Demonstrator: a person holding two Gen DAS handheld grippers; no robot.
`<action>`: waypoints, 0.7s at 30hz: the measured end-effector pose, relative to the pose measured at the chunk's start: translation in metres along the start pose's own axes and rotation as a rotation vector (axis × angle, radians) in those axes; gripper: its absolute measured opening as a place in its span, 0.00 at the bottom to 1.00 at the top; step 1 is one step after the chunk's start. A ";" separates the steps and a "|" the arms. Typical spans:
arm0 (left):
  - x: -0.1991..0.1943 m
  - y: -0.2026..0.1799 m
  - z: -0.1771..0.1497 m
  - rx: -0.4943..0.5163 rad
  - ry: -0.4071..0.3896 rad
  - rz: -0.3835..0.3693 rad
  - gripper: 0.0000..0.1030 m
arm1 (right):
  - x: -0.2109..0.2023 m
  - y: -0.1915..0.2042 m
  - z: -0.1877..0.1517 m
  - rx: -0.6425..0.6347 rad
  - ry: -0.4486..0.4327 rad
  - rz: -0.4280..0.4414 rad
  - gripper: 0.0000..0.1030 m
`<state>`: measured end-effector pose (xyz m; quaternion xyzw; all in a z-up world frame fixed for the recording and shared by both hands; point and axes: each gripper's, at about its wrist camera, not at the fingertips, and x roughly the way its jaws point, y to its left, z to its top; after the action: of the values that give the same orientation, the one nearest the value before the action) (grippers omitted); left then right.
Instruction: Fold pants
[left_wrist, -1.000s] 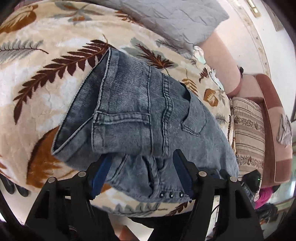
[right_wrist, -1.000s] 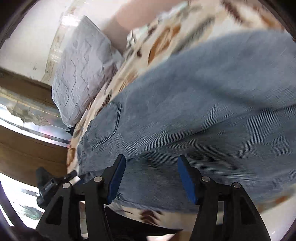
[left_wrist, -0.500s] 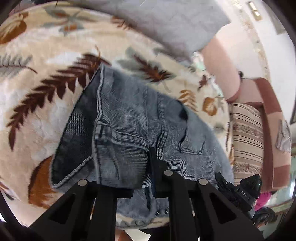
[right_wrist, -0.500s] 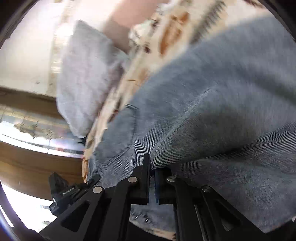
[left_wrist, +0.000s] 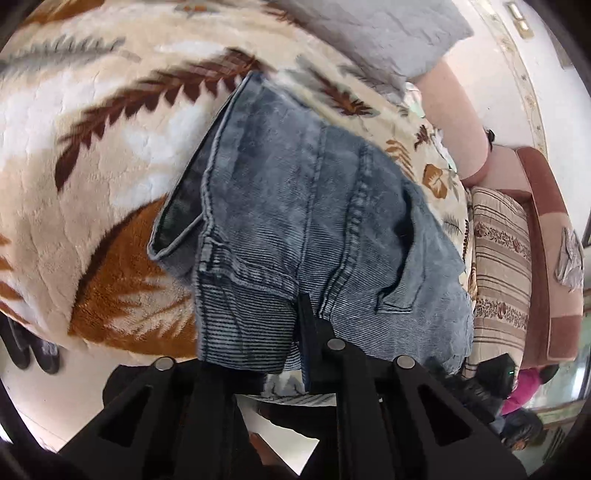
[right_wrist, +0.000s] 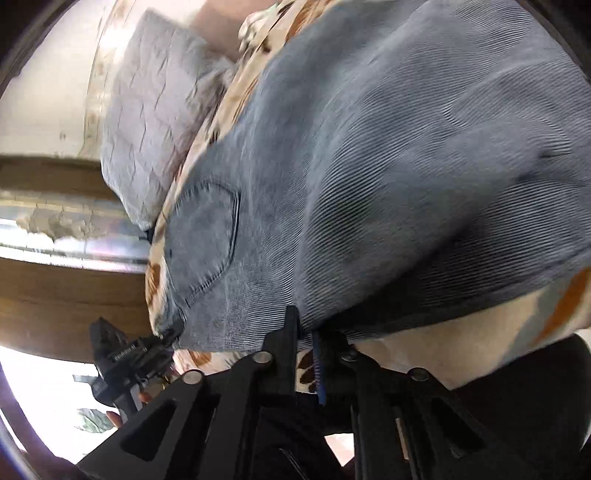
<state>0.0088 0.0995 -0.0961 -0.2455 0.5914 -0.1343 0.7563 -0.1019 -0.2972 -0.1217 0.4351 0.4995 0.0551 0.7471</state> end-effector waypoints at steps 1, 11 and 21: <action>-0.002 -0.003 0.000 0.012 -0.008 0.006 0.12 | -0.017 -0.006 0.005 0.000 -0.050 -0.010 0.26; 0.010 -0.022 0.000 0.020 0.003 0.020 0.45 | -0.167 -0.141 0.051 0.331 -0.466 -0.145 0.47; -0.013 -0.036 0.028 0.045 -0.072 0.091 0.08 | -0.181 -0.120 0.064 0.221 -0.500 -0.074 0.09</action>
<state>0.0357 0.0818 -0.0610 -0.2058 0.5714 -0.1040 0.7876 -0.1830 -0.5032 -0.0721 0.4956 0.3182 -0.1362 0.7966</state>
